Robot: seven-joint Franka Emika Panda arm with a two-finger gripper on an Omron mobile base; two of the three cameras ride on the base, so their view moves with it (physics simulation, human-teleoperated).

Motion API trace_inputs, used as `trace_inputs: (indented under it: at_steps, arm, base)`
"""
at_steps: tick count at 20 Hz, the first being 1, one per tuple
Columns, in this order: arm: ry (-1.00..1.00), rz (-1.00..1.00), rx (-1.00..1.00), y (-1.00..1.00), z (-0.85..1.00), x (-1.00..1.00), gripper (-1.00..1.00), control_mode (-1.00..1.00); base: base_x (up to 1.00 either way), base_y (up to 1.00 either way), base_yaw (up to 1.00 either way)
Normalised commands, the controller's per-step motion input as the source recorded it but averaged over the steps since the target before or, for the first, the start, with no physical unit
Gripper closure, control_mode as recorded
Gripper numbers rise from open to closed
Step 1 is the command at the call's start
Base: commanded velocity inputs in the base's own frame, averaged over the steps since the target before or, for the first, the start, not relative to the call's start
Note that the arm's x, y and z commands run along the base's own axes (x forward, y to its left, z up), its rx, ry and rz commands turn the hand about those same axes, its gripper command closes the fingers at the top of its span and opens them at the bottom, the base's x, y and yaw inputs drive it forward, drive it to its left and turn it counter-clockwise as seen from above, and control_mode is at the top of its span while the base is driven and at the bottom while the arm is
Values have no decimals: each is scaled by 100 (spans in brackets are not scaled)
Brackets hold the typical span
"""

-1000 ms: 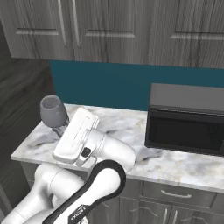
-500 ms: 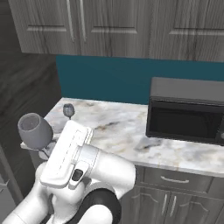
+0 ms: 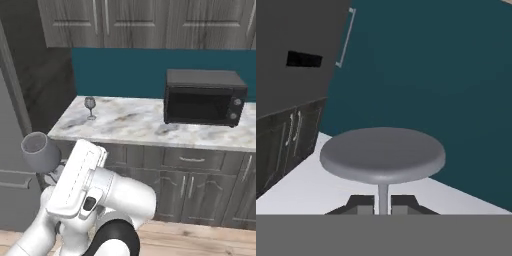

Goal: Retrieve the wine glasses from the counter and place one next to each plate.

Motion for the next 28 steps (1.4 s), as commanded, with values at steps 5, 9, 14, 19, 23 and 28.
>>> trace_inputs:
  at_steps: [5, 9, 14, 19, 23, 28]
  arm:
    - [0, 0, 0, 0, 0, 0, 100, 100]
    - [0, 0, 0, 0, 0, 0, 100, 100]
    - [0, 0, 0, 0, 0, 0, 100, 100]
    - [0, 0, 0, 0, 0, 0, 100, 100]
    - [0, 0, 0, 0, 0, 0, 100, 100]
    - [0, 0, 0, 0, 0, 0, 100, 100]
  base:
    - [-9, 6, -99]
    - [0, 0, -100]
    - [-7, -14, -92]
    - [-28, -48, -72]
    - [-1, -57, -78]
    - [0, -56, -85]
